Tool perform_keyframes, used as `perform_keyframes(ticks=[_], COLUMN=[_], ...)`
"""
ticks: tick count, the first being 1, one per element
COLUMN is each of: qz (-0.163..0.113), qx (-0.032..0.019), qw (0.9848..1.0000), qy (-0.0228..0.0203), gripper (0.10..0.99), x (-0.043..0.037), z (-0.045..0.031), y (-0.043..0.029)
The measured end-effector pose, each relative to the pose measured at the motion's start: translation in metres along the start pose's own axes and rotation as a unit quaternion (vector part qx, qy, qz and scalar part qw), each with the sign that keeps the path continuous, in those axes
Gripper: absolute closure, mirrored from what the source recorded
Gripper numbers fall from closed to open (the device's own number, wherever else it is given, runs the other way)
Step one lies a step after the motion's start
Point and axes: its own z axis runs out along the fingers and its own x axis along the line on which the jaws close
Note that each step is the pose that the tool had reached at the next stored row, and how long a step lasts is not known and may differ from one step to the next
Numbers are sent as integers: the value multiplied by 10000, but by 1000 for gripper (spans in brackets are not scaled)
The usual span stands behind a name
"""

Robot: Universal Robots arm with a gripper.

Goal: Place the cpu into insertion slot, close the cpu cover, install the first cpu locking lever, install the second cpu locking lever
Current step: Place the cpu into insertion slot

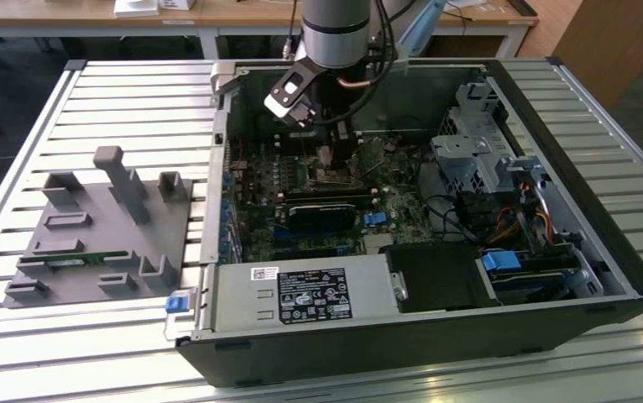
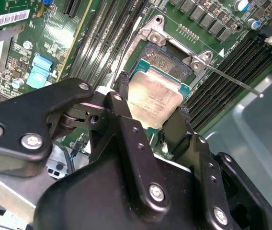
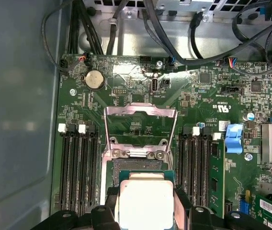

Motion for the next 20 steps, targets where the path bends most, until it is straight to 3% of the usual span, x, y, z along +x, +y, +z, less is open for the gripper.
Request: perform_keyframes(ticks=[8, 12, 20], qz=[0, -2, 43], qx=[0, 1, 2], qw=[10000, 10000, 10000], qy=[-5, -30, -36], gripper=[549, 549, 549], x=[1, 14, 54], z=[42, 113, 221], y=[-4, -9, -18])
